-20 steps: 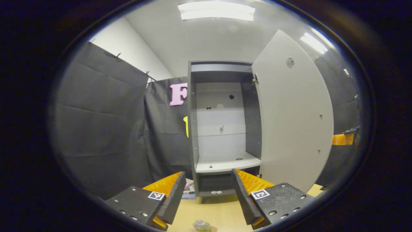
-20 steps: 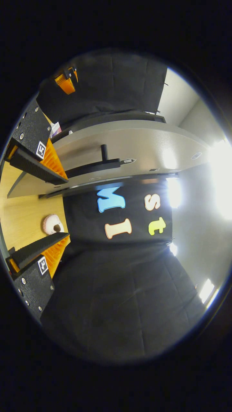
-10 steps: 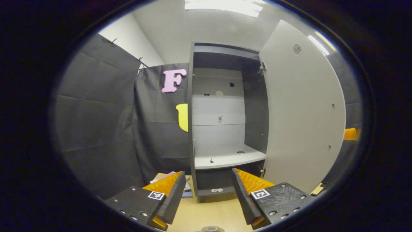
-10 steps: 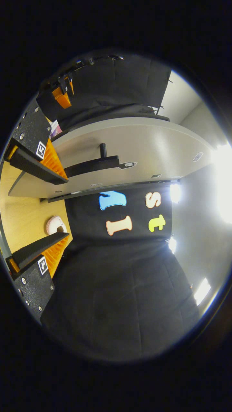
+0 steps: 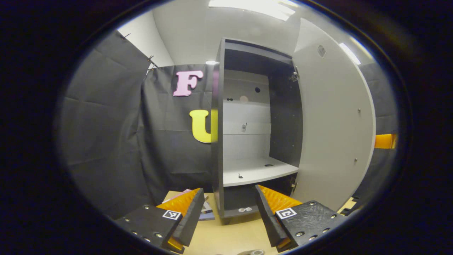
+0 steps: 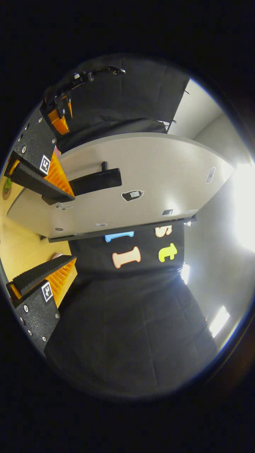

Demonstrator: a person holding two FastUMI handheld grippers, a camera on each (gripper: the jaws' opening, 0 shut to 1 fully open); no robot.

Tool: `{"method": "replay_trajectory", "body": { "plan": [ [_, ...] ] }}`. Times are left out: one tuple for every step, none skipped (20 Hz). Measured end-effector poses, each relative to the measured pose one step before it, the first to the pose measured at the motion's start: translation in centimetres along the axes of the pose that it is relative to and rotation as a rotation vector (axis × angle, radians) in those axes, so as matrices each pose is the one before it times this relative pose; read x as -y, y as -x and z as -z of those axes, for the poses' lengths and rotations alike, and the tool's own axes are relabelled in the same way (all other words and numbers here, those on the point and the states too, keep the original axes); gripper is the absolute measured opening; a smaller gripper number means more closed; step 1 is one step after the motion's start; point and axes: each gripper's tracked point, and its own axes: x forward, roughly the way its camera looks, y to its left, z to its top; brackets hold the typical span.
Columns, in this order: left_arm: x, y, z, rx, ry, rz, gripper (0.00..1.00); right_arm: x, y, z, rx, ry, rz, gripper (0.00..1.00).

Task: Open the cabinet door with the right hand, grasp the bottle in the cabinet with the left hand and place it on the coaster, then close the cabinet door with the right hand.

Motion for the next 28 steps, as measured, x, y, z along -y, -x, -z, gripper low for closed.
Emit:
{"method": "replay_trajectory", "body": {
  "plan": [
    [-0.349, -0.043, -0.028, 0.00553, -0.00219, -0.00247, 0.81, -1.239, -0.405, -0.191, 0.0063, 0.01174, -0.02205, 0.94],
    [-0.325, 0.106, 0.009, 0.00037, -0.00277, -0.00455, 0.81, -1.182, -0.505, -0.011, 0.00179, 0.0135, -0.02318, 0.94],
    [-0.485, 0.183, 0.387, -0.00656, -0.00214, -0.01158, 0.81, -0.768, -0.695, 0.255, 0.00224, 0.00725, -0.02474, 0.94],
    [-0.426, 0.151, 0.241, -0.00674, -0.00222, -0.01159, 0.81, -0.909, -0.729, 0.15, 0.00012, -0.00228, -0.02679, 0.94],
    [-0.517, 0.211, 0.181, -0.00556, -0.00231, -0.0158, 0.82, -1.121, -0.975, 0.464, -0.00205, -0.00478, -0.03168, 0.94],
    [-0.364, 0.219, 0.006, -0.00511, -0.00148, -0.01573, 0.77, -0.739, -0.882, 0.292, -0.00448, -0.00172, -0.0172, 0.94],
    [-0.319, 0.121, 0.043, -0.00472, 0.00091, -0.01153, 0.77, -0.462, -0.413, 0.034, -0.00288, -0.00163, -0.01216, 0.93],
    [-0.109, 0.134, 0.095, -0.00237, 0.00515, -0.01321, 0.82, -0.51, -0.498, -0.09, 0.00043, -0.00296, -0.01593, 0.94],
    [-0.08, 0.008, -0.103, 0.00343, 0.00846, -0.00726, 0.86, -0.484, -0.606, -0.028, 0.00242, -0.00082, -0.01863, 0.94],
    [0.155, -0.086, -0.198, 0.00128, 0.00597, -0.00774, 0.81, -0.238, -0.444, 0.009, 0.00088, 0.00741, -0.01017, 0.94],
    [-0.066, -0.098, 0.013, 0.00117, 0.00191, -0.01171, 0.81, 0.004, -0.43, 0.028, 0.00087, 0.0124, -0.00966, 0.94],
    [0.162, -0.099, -0.276, 0.00534, 0.00198, -0.00921, 0.81, 0.01, -0.554, 0.121, 0.00148, 0.0127, -0.01218, 0.94],
    [0.316, -0.147, -0.221, 0.00578, 0.00296, -0.00506, 0.85, 0.155, -0.556, 0.198, -0.00974, 0.00755, -0.0105, 0.94],
    [0.352, -0.131, -0.274, 0.00204, 0.00136, -0.00775, 0.86, 0.366, -0.439, 0.436, -0.01457, 0.00484, -0.00694, 0.94],
    [0.382, -0.22, -0.387, 0.01446, 0.00457, 0.00058, 0.81, 0.497, -0.538, 0.119, -0.00196, 0.00522, -0.00595, 0.94],
    [0.507, -0.37, -0.446, 0.01564, 0.00026, 0.00392, 0.81, 0.643, -0.654, 0.076, 0.00059, 0.00314, -0.00224, 0.94],
    [0.279, -0.165, -0.533, 0.01188, -0.00901, -0.00864, 0.85, 0.799, -0.722, 0.318, -0.014, -0.00282, -0.00159, 0.94],
    [0.179, -0.032, -0.372, 0.00677, -0.00804, -0.00737, 0.77, 0.657, -0.575, 0.402, -0.01919, -0.01415, -0.01145, 0.94],
    [0.374, -0.216, -0.092, 0.00671, -0.00507, 0.00253, 0.77, 0.73, -0.633, 0.158, -0.00968, -0.01857, -0.00997, 0.94],
    [0.304, 0.0, -0.197, 0.00862, -0.00435, -0.00081, 0.81, 0.985, -0.576, 0.018, -0.00474, -0.01579, -0.00169, 0.94],
    [0.487, 0.134, -0.269, 0.01045, -0.00312, 0.00104, 0.81, 1.043, -0.49, 0.167, -0.00677, -0.01304, -0.00078, 0.94],
    [0.468, -0.029, 0.028, 0.00695, 0.00124, 0.00225, 0.81, 0.809, -0.364, 0.039, -0.00604, -0.01029, -0.00337, 0.94],
    [0.51, -0.3, 0.044, 0.00362, 0.00239, 0.0029, 0.86, 0.772, -0.322, 0.118, -0.00315, -0.00402, -0.00121, 0.94],
    [0.284, -0.145, 0.08, 0.00326, 0.00364, -0.00534, 0.81, 0.682, -0.232, 0.207, 0.00127, 0.0017, -0.00169, 0.94],
    [0.352, -0.183, -0.072, 0.01368, 0.00942, -0.00164, 0.81, 0.532, -0.377, 0.173, 0.00894, 0.00607, 0.00125, 0.94],
    [0.39, -0.36, -0.031, 0.00746, 0.00808, -0.0051, 0.85, 0.536, -0.128, 0.193, 0.00298, 0.00629, 0.00711, 0.94],
    [0.312, -0.171, 0.155, -0.00984, 0.00309, -0.00628, 0.85, 0.166, 0.054, 0.363, -0.00261, 0.00436, 0.00354, 0.94],
    [0.151, -0.02, -0.016, 0.00015, -0.00081, -0.00033, 0.81, 0.031, 0.106, 0.133, 0.00096, 0.01072, 0.00433, 0.94]
  ]
}}
